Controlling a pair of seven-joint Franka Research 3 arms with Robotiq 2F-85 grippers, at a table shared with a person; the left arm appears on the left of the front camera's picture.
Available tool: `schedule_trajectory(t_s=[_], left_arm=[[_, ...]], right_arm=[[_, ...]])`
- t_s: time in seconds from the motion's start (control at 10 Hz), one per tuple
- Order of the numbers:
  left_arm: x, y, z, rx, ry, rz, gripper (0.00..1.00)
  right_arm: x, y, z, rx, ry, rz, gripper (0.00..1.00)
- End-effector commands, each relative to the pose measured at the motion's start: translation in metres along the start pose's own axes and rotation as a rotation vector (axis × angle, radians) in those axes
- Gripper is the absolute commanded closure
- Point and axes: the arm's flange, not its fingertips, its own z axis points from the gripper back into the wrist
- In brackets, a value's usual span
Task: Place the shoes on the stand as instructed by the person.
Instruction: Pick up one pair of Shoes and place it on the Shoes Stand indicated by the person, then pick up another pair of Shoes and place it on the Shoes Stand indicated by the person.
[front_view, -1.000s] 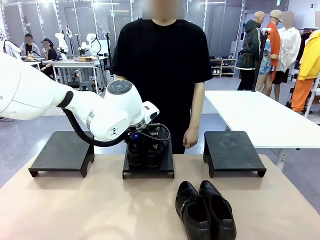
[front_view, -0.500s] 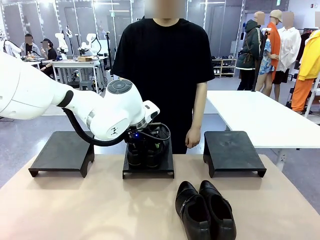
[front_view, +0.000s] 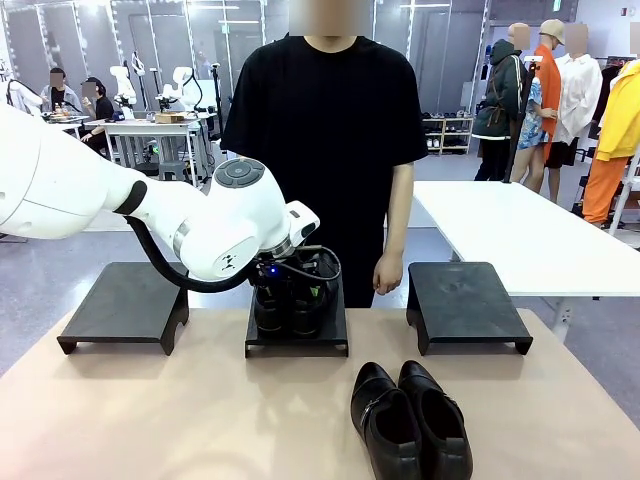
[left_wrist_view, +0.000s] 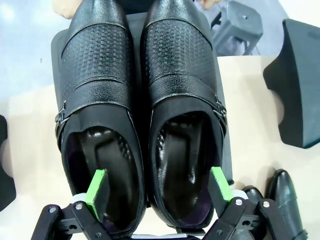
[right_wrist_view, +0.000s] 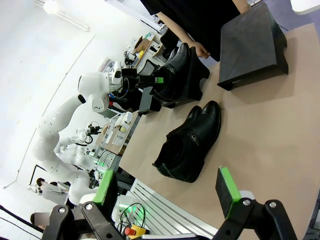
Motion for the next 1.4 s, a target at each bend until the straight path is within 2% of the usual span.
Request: schedule_trajectory(t_s=[0.0,1.1,1.3], left_arm=[[0.0,0.0,0.0,0.0,-0.001,0.001,0.0],[0.0,0.0,0.0,0.0,0.0,0.0,0.0],[0.014,-0.005,0.042,-0.009,-0.02,-0.008,0.0]], right_arm=[[0.0,0.001,0.0,0.009,-0.016,0.021,0.0],[0.0,0.001,0.0,0.009,-0.016,0.021,0.0],[0.0,0.001,0.0,0.009,-0.016,0.021,0.0]])
